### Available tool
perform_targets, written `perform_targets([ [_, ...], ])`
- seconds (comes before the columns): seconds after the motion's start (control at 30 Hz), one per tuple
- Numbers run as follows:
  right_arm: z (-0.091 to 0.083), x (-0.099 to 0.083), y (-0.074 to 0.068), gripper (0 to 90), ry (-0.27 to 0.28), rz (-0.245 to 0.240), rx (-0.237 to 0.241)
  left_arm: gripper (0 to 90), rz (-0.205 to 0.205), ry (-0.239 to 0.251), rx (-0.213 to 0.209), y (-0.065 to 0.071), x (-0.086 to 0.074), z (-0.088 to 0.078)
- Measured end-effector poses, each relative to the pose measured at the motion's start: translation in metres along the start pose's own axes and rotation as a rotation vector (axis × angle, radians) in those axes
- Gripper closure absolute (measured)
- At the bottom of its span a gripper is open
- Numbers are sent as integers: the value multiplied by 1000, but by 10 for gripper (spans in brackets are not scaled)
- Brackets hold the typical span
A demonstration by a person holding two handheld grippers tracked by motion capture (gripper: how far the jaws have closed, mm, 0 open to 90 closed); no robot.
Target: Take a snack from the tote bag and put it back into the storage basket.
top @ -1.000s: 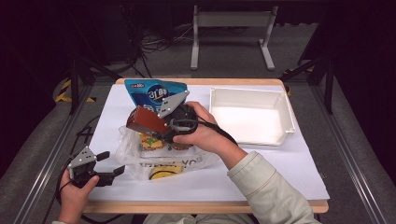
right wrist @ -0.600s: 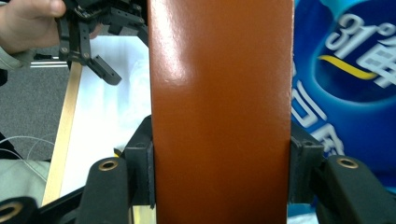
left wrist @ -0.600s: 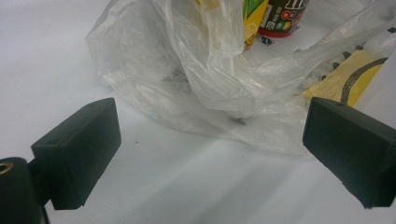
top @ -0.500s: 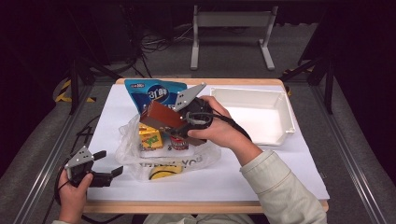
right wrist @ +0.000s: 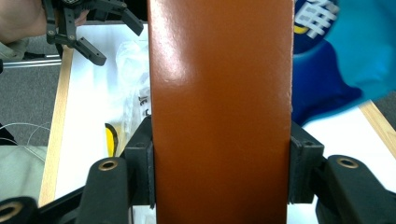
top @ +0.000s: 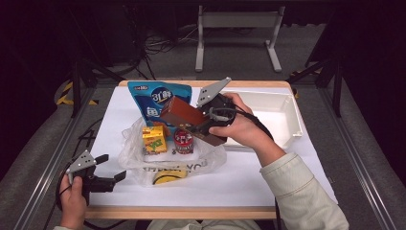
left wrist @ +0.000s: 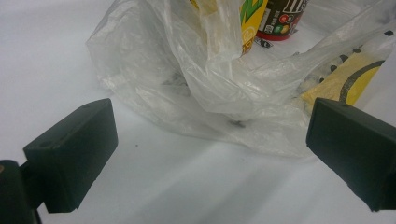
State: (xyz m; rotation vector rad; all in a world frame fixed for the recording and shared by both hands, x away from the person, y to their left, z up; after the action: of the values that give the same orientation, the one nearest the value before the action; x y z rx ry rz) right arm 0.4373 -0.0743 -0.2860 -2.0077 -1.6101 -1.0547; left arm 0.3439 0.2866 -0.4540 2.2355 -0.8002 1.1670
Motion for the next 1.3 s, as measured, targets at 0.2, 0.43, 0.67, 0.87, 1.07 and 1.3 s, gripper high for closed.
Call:
perform_targets([
  [0.2, -13, -8, 10, 428, 10, 32, -18, 22, -9, 5, 15, -1, 0, -1],
  [0.43, -28, -18, 22, 427, -6, 40, -52, 21, -8, 8, 15, -1, 0, -1],
  [0.67, -39, -26, 34, 427, -12, 65, -76, 20, -13, 14, 18, -1, 0, -2],
  [0.87, -48, -34, 44, 427, -24, 99, -96, 20, -12, 13, 18, -1, 0, -1],
  [1.07, -55, -40, 53, 426, -26, 107, -116, 20, -11, 9, 24, -2, 0, -1],
  [1.3, -62, -47, 62, 427, -30, 114, -122, 20, -15, 8, 28, -1, -1, -1],
])
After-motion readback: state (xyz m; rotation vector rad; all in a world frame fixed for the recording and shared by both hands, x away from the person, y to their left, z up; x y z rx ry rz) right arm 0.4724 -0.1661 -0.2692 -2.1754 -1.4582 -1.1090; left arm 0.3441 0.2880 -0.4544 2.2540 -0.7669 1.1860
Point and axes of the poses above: each handheld gripper's, and its own axes: z roughly forward along the jaws, x roughly out of its top, y roughly to its right, the point moved 3 cm from there along z, roughly forward along the jaws, and after that the axes turned 4 degrees about -x, right-handed, at the moved point
